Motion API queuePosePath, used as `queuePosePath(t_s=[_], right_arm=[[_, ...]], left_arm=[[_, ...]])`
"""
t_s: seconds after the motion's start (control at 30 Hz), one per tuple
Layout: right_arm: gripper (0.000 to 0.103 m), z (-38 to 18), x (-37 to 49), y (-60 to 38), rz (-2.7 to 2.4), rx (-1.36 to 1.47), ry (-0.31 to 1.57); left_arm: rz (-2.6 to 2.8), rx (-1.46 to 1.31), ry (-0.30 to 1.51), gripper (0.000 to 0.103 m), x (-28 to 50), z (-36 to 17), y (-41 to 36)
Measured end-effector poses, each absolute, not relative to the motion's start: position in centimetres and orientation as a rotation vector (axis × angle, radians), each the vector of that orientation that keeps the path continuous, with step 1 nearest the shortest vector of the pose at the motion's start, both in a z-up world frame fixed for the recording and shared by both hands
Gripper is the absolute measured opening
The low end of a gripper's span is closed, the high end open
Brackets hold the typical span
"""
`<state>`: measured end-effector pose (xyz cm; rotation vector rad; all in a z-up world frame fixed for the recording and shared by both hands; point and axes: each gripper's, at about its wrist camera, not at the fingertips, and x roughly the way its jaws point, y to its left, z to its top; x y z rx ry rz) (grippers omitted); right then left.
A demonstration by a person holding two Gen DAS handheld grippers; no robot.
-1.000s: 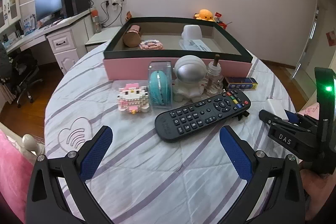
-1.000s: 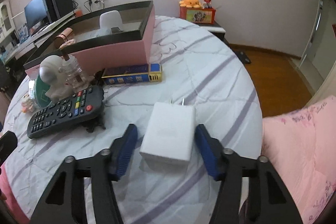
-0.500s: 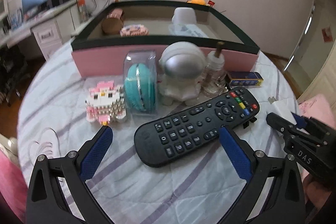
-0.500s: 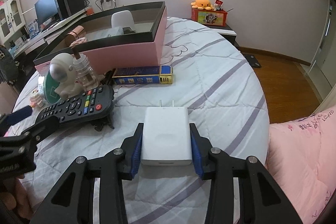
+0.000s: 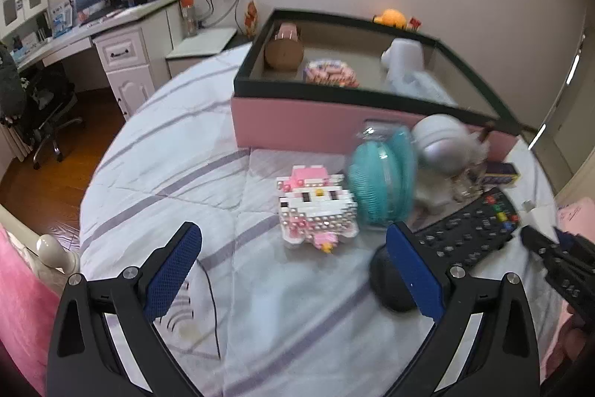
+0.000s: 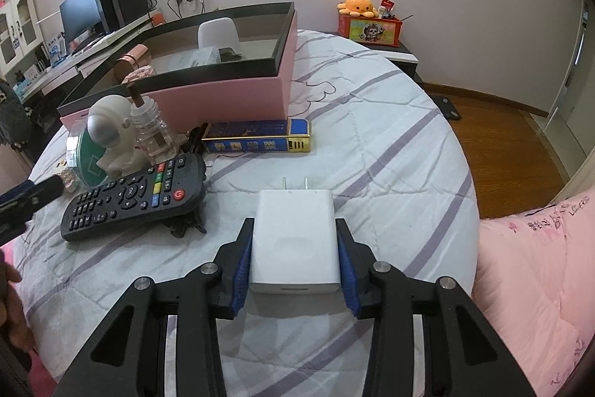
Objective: Organize rigid objects
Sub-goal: 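Grasp the white charger with the right gripper and lift it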
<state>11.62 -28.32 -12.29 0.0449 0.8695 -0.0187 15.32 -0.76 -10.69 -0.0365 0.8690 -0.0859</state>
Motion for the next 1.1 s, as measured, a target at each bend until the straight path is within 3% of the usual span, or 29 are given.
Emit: queuePosePath(t_s=[0.27,0.57,0.9,1.03,1.07,1.1], right_arm=[[0.041,-12.2,12.2,-27.3,-0.023,0.029,0.876],[0.041,-12.2,12.3,-26.7,-0.032,0.011,0.883],[0.041,-12.0,12.9,-25.5,-0.024,-0.005,0.887],[0.041,-11.9,13.4,-25.3,-0.025,-0.009,0.888],[0.041,-11.9,13.5,-25.3,-0.025,-0.008,0.889],[0.041,-11.8,13.7,-25.3,-0.027,-0.008,0.888]], left_arm=[[-0.117,-0.023,0.886,0.099,16.3,-11.0,-0.6],[-0.112,-0.021,0.892,0.077,16.4,-11.0,0.3],[-0.102,0.025,0.913,0.076,18.3,-11.5,-0.7],[-0.109,0.023,0.915,0.057,18.9,-11.7,-0.8],[-0.114,0.029,0.914,0.047,18.9,-11.7,-0.9],[-0.113,0.038,0.912,0.047,18.9,-11.7,-1.0]])
